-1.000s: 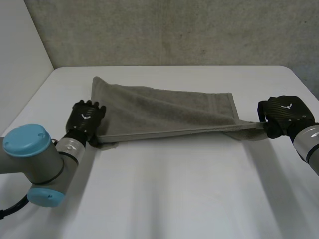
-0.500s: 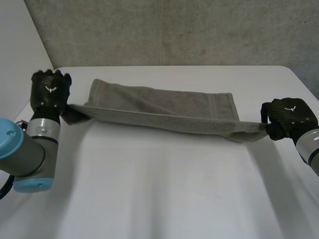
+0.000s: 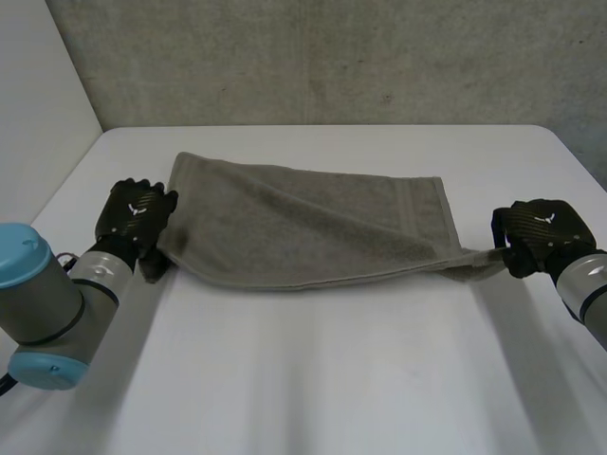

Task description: Fold the towel.

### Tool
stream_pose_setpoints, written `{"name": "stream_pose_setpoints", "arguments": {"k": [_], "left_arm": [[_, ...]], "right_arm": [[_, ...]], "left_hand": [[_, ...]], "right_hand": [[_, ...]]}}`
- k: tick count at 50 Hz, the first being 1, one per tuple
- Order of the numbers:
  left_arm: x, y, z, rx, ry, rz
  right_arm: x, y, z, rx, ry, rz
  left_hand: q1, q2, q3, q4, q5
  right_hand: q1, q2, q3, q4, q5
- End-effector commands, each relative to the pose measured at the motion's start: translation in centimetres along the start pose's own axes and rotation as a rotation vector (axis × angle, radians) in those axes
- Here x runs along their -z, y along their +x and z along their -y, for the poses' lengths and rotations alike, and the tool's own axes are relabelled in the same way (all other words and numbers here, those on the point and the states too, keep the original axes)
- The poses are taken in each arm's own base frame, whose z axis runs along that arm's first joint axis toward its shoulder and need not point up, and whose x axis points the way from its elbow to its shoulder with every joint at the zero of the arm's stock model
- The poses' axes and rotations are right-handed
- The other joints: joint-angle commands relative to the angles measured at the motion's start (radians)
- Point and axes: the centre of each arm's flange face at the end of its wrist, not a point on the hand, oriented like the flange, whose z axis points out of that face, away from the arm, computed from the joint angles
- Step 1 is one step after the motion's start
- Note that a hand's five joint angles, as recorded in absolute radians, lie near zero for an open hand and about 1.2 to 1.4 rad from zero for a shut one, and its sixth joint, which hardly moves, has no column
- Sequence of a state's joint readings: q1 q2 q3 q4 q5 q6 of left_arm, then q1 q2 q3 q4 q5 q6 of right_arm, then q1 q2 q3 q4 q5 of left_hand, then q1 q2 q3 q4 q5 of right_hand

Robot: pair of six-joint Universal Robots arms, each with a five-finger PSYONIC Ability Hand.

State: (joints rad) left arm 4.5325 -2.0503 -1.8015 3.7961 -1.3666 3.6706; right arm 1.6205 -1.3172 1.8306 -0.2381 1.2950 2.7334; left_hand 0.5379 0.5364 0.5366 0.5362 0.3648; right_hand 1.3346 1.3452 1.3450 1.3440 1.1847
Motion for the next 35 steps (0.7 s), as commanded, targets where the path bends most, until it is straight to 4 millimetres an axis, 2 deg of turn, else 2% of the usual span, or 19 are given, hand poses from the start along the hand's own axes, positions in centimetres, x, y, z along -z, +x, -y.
{"name": "stream_pose_setpoints", "arguments": {"k": [1, 15, 16, 17, 18, 22, 24, 25, 26, 27, 29, 30, 31, 32, 33, 34, 35], "left_arm": [[-0.6, -0.7, -1.3, -0.067, -0.029, 0.024], [-1.5, -1.6, -2.7, -0.069, -0.076, 0.088], [-1.6, -1.6, -2.7, -0.07, -0.082, 0.085], [-1.6, -1.6, -2.7, -0.07, -0.082, 0.085], [-1.6, -1.8, -2.8, -0.07, -0.085, 0.087], [-1.3, -2.9, -1.8, -0.086, -0.069, 0.115], [-0.5, -4.7, 1.4, -0.096, 0.0, 0.16], [-0.5, -4.7, 1.4, -0.096, 0.001, 0.16], [0.1, -5.4, 3.3, -0.098, 0.044, 0.181], [0.1, -5.4, 3.3, -0.098, 0.044, 0.182], [1.3, -6.6, 7.0, -0.105, 0.135, 0.219], [1.3, -6.6, 7.0, -0.105, 0.135, 0.219], [2.2, -7.5, 9.4, -0.108, 0.2, 0.25], [2.2, -7.5, 9.4, -0.108, 0.2, 0.25], [3.4, -8.5, 12.1, -0.101, 0.274, 0.28], [3.4, -8.5, 12.2, -0.101, 0.275, 0.281], [4.6, -9.2, 14.7, -0.085, 0.344, 0.3]], "right_arm": [[-0.1, 0.2, 0.0, 0.002, 0.002, -0.009], [-0.1, 0.3, 0.0, 0.002, 0.004, -0.015], [-0.1, 0.3, 0.0, 0.002, 0.004, -0.015], [-0.1, 0.2, 0.0, 0.003, 0.005, -0.013], [0.0, 0.2, 0.0, 0.001, 0.007, -0.01], [0.0, 0.2, 0.5, 0.007, 0.022, -0.007], [0.0, 0.3, 0.8, 0.006, 0.027, -0.01], [0.1, 0.5, 1.7, 0.013, 0.052, -0.021], [0.5, 1.2, 3.5, 0.023, 0.106, -0.045], [0.5, 1.2, 3.6, 0.023, 0.106, -0.046], [2.5, 2.5, 8.1, 0.062, 0.221, -0.092], [2.5, 2.5, 8.1, 0.062, 0.221, -0.092], [3.6, 3.0, 10.1, 0.076, 0.256, -0.1], [3.6, 3.0, 10.1, 0.076, 0.256, -0.101], [4.6, 3.4, 12.0, 0.085, 0.284, -0.1], [5.5, 3.7, 13.6, 0.091, 0.301, -0.09], [5.5, 3.8, 13.6, 0.091, 0.301, -0.09]], "left_hand": [[0.081, 0.082, 0.082, 0.082, 0.079], [0.101, 0.103, 0.102, 0.103, 0.1], [0.351, 0.353, 0.353, 0.353, 0.35], [0.354, 0.355, 0.355, 0.355, 0.352], [0.793, 0.794, 0.794, 0.794, 0.791], [0.858, 0.86, 0.86, 0.86, 0.857], [0.858, 0.86, 0.86, 0.86, 0.857], [0.858, 0.86, 0.86, 0.86, 0.857], [0.858, 0.86, 0.86, 0.86, 0.857], [0.858, 0.86, 0.86, 0.86, 0.857], [0.858, 0.86, 0.86, 0.86, 0.857], [0.858, 0.86, 0.86, 0.86, 0.857], [0.858, 0.86, 0.86, 0.86, 0.857], [0.858, 0.86, 0.86, 0.86, 0.857], [0.858, 0.86, 0.86, 0.86, 0.857], [0.858, 0.86, 0.86, 0.86, 0.857], [0.858, 0.86, 0.86, 0.86, 0.857]], "right_hand": [[0.062, 0.051, 0.051, 0.052, 0.037], [0.062, 0.051, 0.051, 0.052, 0.037], [0.062, 0.051, 0.051, 0.052, 0.037], [0.062, 0.051, 0.051, 0.052, 0.037], [0.062, 0.051, 0.051, 0.052, 0.037], [0.062, 0.051, 0.051, 0.052, 0.037], [0.062, 0.051, 0.051, 0.052, 0.037], [0.062, 0.051, 0.051, 0.052, 0.037], [0.062, 0.051, 0.051, 0.052, 0.037], [0.062, 0.051, 0.051, 0.052, 0.037], [0.062, 0.051, 0.051, 0.052, 0.037], [0.062, 0.051, 0.051, 0.052, 0.037], [0.062, 0.051, 0.051, 0.052, 0.037], [0.062, 0.051, 0.051, 0.052, 0.037], [0.062, 0.051, 0.051, 0.052, 0.037], [0.062, 0.051, 0.051, 0.052, 0.037], [0.062, 0.051, 0.051, 0.052, 0.037]]}}
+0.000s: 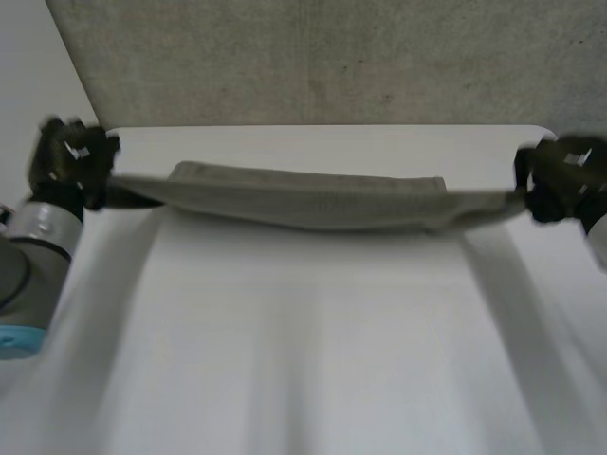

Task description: Fold the towel.

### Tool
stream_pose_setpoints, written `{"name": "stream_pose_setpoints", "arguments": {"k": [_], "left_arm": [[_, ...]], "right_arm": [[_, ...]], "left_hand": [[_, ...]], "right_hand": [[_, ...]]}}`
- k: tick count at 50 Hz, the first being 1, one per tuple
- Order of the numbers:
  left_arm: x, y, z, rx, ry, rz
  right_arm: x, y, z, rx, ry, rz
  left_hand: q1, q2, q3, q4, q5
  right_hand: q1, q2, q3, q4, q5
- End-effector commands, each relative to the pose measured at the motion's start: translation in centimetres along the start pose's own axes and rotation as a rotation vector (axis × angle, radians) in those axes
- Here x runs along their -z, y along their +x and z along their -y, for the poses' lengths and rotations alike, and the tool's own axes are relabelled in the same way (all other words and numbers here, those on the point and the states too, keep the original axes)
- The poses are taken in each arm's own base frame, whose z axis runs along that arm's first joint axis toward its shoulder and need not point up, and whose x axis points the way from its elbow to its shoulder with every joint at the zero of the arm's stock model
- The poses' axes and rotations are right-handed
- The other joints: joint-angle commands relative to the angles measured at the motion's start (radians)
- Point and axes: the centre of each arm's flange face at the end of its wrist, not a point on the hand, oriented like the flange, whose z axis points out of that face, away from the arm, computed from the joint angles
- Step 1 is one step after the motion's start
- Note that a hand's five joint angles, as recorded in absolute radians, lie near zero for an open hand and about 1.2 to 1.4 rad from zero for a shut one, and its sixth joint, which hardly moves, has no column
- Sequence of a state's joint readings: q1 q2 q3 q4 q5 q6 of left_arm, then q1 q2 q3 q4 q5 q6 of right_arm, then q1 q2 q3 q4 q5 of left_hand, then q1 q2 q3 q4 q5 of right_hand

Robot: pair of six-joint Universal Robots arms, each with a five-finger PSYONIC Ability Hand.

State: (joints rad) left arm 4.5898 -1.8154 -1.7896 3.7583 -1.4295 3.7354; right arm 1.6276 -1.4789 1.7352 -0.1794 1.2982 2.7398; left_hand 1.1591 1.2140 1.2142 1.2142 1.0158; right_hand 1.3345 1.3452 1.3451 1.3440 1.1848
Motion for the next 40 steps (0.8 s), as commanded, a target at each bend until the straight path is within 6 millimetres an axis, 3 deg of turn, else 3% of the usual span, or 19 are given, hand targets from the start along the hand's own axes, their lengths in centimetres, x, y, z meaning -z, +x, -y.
{"name": "stream_pose_setpoints", "arguments": {"k": [1, 2, 4, 9, 11, 16, 18, 19, 21, 26, 30, 32, 33, 34, 35, 37, 38, 39, 40], "left_arm": [[2.9, -6.0, 11.4, 0.054, 0.288, 0.129], [2.9, -6.0, 11.4, 0.054, 0.289, 0.129], [3.7, -6.9, 13.6, 0.065, 0.305, 0.098], [4.1, -6.1, 14.1, 0.077, 0.249, -0.04], [3.9, -5.4, 13.4, 0.083, 0.211, -0.085], [1.9, -2.5, 8.8, 0.116, 0.041, -0.201], [0.9, -0.8, 5.9, 0.115, -0.048, -0.253], [0.9, -0.7, 5.9, 0.115, -0.048, -0.254], [-0.1, 0.9, 2.8, 0.095, -0.125, -0.296], [-2.0, 2.6, -0.3, 0.047, -0.184, -0.318], [-3.6, 2.7, -1.0, 0.026, -0.18, -0.289], [-6.1, 1.4, 0.8, 0.021, -0.084, -0.206], [-6.1, 1.4, 0.8, 0.021, -0.083, -0.206], [-7.3, 0.4, 2.5, 0.027, 0.001, -0.15], [-7.4, 0.4, 2.5, 0.027, 0.002, -0.15], [-8.9, -2.2, 8.3, 0.075, 0.247, -0.006], [-8.9, -2.2, 8.3, 0.076, 0.248, -0.005], [-8.9, -4.5, 11.7, 0.116, 0.389, 0.089], [-8.5, -6.5, 14.3, 0.157, 0.509, 0.171]], "right_arm": [[2.9, 2.7, 9.2, 0.046, 0.141, -0.009], [2.9, 2.8, 9.2, 0.046, 0.142, -0.008], [4.7, 3.7, 13.4, 0.059, 0.18, 0.016], [5.5, 4.3, 15.7, 0.094, 0.159, 0.039], [5.0, 4.3, 15.4, 0.111, 0.124, 0.054], [2.5, 3.9, 12.8, 0.182, -0.008, 0.112], [0.2, 3.3, 10.3, 0.2, -0.096, 0.159], [0.2, 3.3, 10.3, 0.2, -0.096, 0.16], [-0.9, 2.7, 9.1, 0.199, -0.133, 0.183], [-4.2, -2.0, 5.7, 0.235, -0.239, 0.254], [-5.8, -3.1, 5.1, 0.277, -0.237, 0.244], [-6.8, -2.9, 5.7, 0.29, -0.199, 0.204], [-7.8, -2.5, 7.1, 0.293, -0.126, 0.148], [-8.9, -1.7, 9.6, 0.279, -0.001, 0.056], [-8.9, -1.7, 9.6, 0.279, 0.0, 0.055], [-9.2, 0.7, 15.2, 0.194, 0.265, -0.133], [-9.2, 0.7, 15.3, 0.193, 0.266, -0.134], [-8.4, 1.9, 17.9, 0.145, 0.384, -0.201], [-8.4, 1.9, 17.9, 0.145, 0.385, -0.201]], "left_hand": [[0.237, 0.182, 0.182, 0.182, 0.206], [0.237, 0.182, 0.182, 0.182, 0.206], [0.237, 0.182, 0.182, 0.182, 0.206], [0.237, 0.182, 0.182, 0.182, 0.206], [0.237, 0.182, 0.182, 0.182, 0.206], [0.237, 0.182, 0.182, 0.182, 0.206], [0.237, 0.182, 0.182, 0.182, 0.206], [0.237, 0.182, 0.182, 0.182, 0.206], [0.237, 0.182, 0.182, 0.182, 0.206], [0.237, 0.182, 0.182, 0.182, 0.206], [0.237, 0.182, 0.182, 0.182, 0.206], [0.237, 0.182, 0.182, 0.182, 0.206], [0.237, 0.182, 0.182, 0.182, 0.206], [0.237, 0.182, 0.182, 0.182, 0.206], [0.237, 0.182, 0.182, 0.182, 0.206], [0.237, 0.182, 0.182, 0.182, 0.206], [0.237, 0.182, 0.182, 0.182, 0.206], [0.237, 0.182, 0.182, 0.182, 0.206], [0.237, 0.182, 0.182, 0.182, 0.206]], "right_hand": [[0.062, 0.051, 0.051, 0.052, 0.037], [0.062, 0.051, 0.051, 0.052, 0.037], [0.062, 0.051, 0.051, 0.052, 0.037], [0.062, 0.051, 0.051, 0.052, 0.037], [0.062, 0.051, 0.051, 0.052, 0.037], [0.062, 0.051, 0.051, 0.052, 0.037], [0.062, 0.051, 0.051, 0.052, 0.037], [0.062, 0.051, 0.051, 0.052, 0.037], [0.062, 0.051, 0.051, 0.052, 0.037], [0.062, 0.051, 0.051, 0.052, 0.037], [0.062, 0.051, 0.051, 0.052, 0.037], [0.062, 0.051, 0.051, 0.052, 0.037], [0.062, 0.051, 0.051, 0.052, 0.037], [0.062, 0.051, 0.051, 0.052, 0.037], [0.062, 0.051, 0.051, 0.052, 0.037], [0.062, 0.051, 0.051, 0.052, 0.037], [0.062, 0.051, 0.051, 0.052, 0.037], [0.062, 0.051, 0.051, 0.052, 0.037], [0.062, 0.051, 0.051, 0.052, 0.037]]}}
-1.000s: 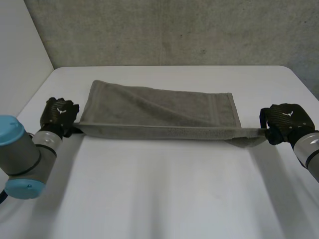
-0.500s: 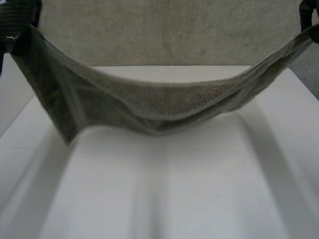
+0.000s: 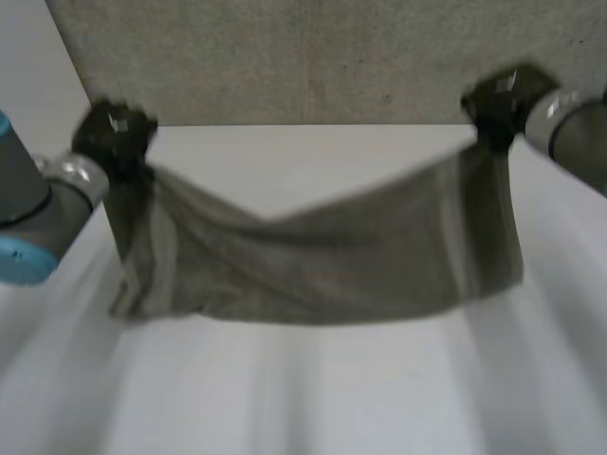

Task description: Fold the towel.

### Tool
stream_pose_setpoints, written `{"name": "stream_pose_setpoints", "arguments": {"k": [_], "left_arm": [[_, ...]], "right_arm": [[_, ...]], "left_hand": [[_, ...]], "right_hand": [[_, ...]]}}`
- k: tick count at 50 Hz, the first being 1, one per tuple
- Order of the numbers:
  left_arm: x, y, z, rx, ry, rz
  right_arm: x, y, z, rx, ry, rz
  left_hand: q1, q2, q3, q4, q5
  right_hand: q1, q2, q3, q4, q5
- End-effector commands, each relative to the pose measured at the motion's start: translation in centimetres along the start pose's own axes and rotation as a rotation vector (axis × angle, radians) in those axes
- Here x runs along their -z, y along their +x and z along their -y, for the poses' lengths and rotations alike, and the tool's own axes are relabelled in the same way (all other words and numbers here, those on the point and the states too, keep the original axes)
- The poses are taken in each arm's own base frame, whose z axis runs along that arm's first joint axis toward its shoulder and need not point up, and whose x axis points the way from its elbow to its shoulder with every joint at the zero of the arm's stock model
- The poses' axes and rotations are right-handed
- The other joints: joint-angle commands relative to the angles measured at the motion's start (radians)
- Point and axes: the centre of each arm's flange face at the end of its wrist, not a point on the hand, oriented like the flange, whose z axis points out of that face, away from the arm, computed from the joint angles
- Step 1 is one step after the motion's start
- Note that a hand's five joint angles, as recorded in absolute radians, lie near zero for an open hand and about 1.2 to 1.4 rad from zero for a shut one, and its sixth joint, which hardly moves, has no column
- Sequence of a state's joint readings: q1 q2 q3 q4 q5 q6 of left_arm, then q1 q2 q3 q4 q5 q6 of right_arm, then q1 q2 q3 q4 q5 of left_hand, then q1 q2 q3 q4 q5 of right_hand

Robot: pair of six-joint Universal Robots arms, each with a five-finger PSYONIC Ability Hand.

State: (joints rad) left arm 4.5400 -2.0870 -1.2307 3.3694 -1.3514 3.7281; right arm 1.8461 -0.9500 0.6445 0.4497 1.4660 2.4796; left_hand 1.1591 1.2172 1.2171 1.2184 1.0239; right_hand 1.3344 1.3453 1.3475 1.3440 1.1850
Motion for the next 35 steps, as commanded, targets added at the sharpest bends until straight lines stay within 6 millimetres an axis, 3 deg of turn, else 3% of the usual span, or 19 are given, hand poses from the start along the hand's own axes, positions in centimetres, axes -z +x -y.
{"name": "stream_pose_setpoints", "arguments": {"k": [1, 2, 4, 9, 11, 13, 14, 16, 17, 18, 19, 21, 22, 23, 24, 26, 27, 29, 35], "left_arm": [[-0.3, -7.1, 12.4, 0.087, 0.537, 0.32], [0.6, -8.7, 14.6, 0.11, 0.646, 0.377], [1.3, -9.5, 15.9, 0.13, 0.71, 0.401], [1.6, -8.7, 14.9, 0.168, 0.634, 0.353], [1.5, -7.9, 13.5, 0.186, 0.567, 0.321], [1.5, -6.1, 9.7, 0.211, 0.412, 0.263], [1.5, -6.1, 9.6, 0.211, 0.411, 0.263], [2.2, -4.2, 5.1, 0.233, 0.258, 0.219], [2.2, -4.2, 5.1, 0.233, 0.257, 0.219], [2.7, -3.3, 3.3, 0.24, 0.201, 0.198], [2.7, -3.3, 3.2, 0.24, 0.201, 0.198], [3.7, -0.6, -0.1, 0.259, 0.11, 0.125], [3.7, -0.6, -0.2, 0.259, 0.109, 0.125], [4.2, 0.9, -1.7, 0.261, 0.073, 0.082], [4.8, 2.3, -3.2, 0.263, 0.041, 0.037], [5.3, 3.5, -4.5, 0.257, 0.013, -0.001], [5.8, 4.6, -5.7, 0.246, -0.019, -0.034], [6.2, 5.4, -6.6, 0.222, -0.048, -0.058], [7.2, 6.1, -9.6, 0.122, -0.143, -0.077]], "right_arm": [[2.0, 7.9, 9.7, -0.147, 0.481, -0.395], [3.2, 8.8, 11.0, -0.169, 0.545, -0.426], [3.9, 9.0, 11.4, -0.172, 0.557, -0.429], [4.0, 7.3, 10.0, -0.16, 0.452, -0.305], [3.9, 6.1, 8.9, -0.16, 0.39, -0.229], [3.6, 3.7, 6.5, -0.168, 0.266, -0.094], [3.6, 3.7, 6.4, -0.168, 0.265, -0.093], [3.5, 2.3, 4.9, -0.175, 0.204, -0.026], [3.4, 1.1, 3.5, -0.177, 0.161, 0.02], [3.2, 0.0, 1.9, -0.173, 0.115, 0.06], [3.2, 0.0, 1.9, -0.173, 0.114, 0.06], [3.1, -2.5, -1.6, -0.152, 0.036, 0.138], [3.1, -2.5, -1.6, -0.152, 0.035, 0.138], [3.3, -4.1, -3.4, -0.132, -0.005, 0.178], [3.3, -4.1, -3.4, -0.131, -0.006, 0.178], [4.1, -7.3, -7.0, -0.077, -0.088, 0.257], [4.1, -7.3, -7.0, -0.077, -0.088, 0.257], [5.1, -9.7, -9.9, -0.002, -0.143, 0.304], [5.8, -10.9, -12.0, 0.057, -0.138, 0.284]], "left_hand": [[0.237, 0.179, 0.179, 0.178, 0.198], [0.237, 0.179, 0.179, 0.178, 0.198], [0.237, 0.179, 0.179, 0.178, 0.198], [0.237, 0.179, 0.179, 0.178, 0.198], [0.237, 0.179, 0.179, 0.178, 0.198], [0.237, 0.179, 0.179, 0.178, 0.198], [0.237, 0.179, 0.179, 0.178, 0.198], [0.237, 0.179, 0.179, 0.178, 0.198], [0.237, 0.179, 0.179, 0.178, 0.198], [0.237, 0.179, 0.179, 0.178, 0.198], [0.237, 0.179, 0.179, 0.178, 0.198], [0.237, 0.179, 0.179, 0.178, 0.198], [0.237, 0.179, 0.179, 0.178, 0.198], [0.237, 0.179, 0.179, 0.178, 0.198], [0.237, 0.179, 0.179, 0.178, 0.198], [0.237, 0.179, 0.179, 0.178, 0.198], [0.237, 0.179, 0.179, 0.178, 0.198], [0.237, 0.179, 0.179, 0.178, 0.198], [0.237, 0.179, 0.179, 0.178, 0.198]], "right_hand": [[0.062, 0.051, 0.049, 0.052, 0.037], [0.062, 0.051, 0.049, 0.052, 0.037], [0.062, 0.051, 0.049, 0.052, 0.037], [0.062, 0.051, 0.049, 0.052, 0.037], [0.062, 0.051, 0.049, 0.052, 0.037], [0.062, 0.051, 0.049, 0.052, 0.037], [0.062, 0.051, 0.049, 0.052, 0.037], [0.062, 0.051, 0.049, 0.052, 0.037], [0.062, 0.051, 0.049, 0.052, 0.037], [0.062, 0.051, 0.049, 0.052, 0.037], [0.062, 0.051, 0.049, 0.052, 0.037], [0.062, 0.051, 0.049, 0.052, 0.037], [0.062, 0.051, 0.049, 0.052, 0.037], [0.062, 0.051, 0.049, 0.052, 0.037], [0.062, 0.051, 0.049, 0.052, 0.037], [0.062, 0.051, 0.049, 0.052, 0.037], [0.062, 0.051, 0.049, 0.052, 0.037], [0.062, 0.051, 0.049, 0.052, 0.037], [0.062, 0.051, 0.049, 0.052, 0.037]]}}
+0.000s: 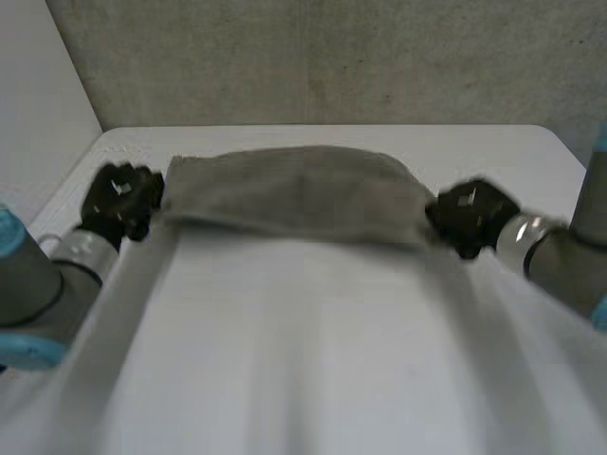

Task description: Fold the towel.

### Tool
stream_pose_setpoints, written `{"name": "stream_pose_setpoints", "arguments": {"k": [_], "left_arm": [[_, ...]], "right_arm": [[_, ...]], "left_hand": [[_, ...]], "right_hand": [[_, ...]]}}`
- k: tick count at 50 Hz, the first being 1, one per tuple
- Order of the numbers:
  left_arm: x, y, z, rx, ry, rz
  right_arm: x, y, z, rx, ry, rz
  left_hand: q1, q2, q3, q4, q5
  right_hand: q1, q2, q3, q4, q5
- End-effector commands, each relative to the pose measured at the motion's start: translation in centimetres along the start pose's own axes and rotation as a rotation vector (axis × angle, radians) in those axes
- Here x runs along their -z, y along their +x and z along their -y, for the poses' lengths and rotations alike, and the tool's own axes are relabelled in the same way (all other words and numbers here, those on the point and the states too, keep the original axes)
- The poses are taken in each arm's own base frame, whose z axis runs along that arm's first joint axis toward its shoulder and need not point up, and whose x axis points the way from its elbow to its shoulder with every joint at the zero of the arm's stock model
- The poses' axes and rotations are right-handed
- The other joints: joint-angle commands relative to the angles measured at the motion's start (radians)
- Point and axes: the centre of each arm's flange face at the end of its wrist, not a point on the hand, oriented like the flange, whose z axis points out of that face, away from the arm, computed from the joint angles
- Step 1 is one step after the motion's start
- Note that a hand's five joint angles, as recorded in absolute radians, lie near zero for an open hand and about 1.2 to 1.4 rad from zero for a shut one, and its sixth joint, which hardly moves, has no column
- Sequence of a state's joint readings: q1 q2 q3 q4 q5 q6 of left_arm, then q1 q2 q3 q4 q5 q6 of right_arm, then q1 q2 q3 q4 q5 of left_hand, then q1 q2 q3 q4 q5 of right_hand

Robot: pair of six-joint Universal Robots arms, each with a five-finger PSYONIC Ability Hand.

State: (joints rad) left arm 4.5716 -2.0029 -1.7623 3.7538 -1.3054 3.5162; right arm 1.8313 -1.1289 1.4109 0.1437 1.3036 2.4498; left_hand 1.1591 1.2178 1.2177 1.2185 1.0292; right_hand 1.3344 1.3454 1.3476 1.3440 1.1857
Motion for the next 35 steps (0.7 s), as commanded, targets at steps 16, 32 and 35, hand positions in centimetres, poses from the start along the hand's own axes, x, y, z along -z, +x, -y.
{"name": "stream_pose_setpoints", "arguments": {"k": [16, 32, 35], "left_arm": [[1.0, -1.0, -2.8, -0.125, -0.09, 0.021], [1.2, -1.8, -3.0, -0.124, -0.094, 0.043], [1.2, -1.8, -3.1, -0.123, -0.098, 0.041]], "right_arm": [[0.5, -1.9, -3.8, -0.039, 0.049, -0.12], [-1.3, -3.7, -6.6, 0.029, 0.007, -0.081], [-1.3, -3.9, -6.9, 0.068, -0.003, -0.077]], "left_hand": [[0.237, 0.178, 0.179, 0.178, 0.192], [0.237, 0.178, 0.179, 0.178, 0.192], [0.237, 0.178, 0.179, 0.178, 0.192]], "right_hand": [[0.062, 0.051, 0.049, 0.052, 0.036], [-0.735, -0.746, -0.749, -0.745, -0.761], [-0.762, -0.773, -0.775, -0.772, -0.788]]}}
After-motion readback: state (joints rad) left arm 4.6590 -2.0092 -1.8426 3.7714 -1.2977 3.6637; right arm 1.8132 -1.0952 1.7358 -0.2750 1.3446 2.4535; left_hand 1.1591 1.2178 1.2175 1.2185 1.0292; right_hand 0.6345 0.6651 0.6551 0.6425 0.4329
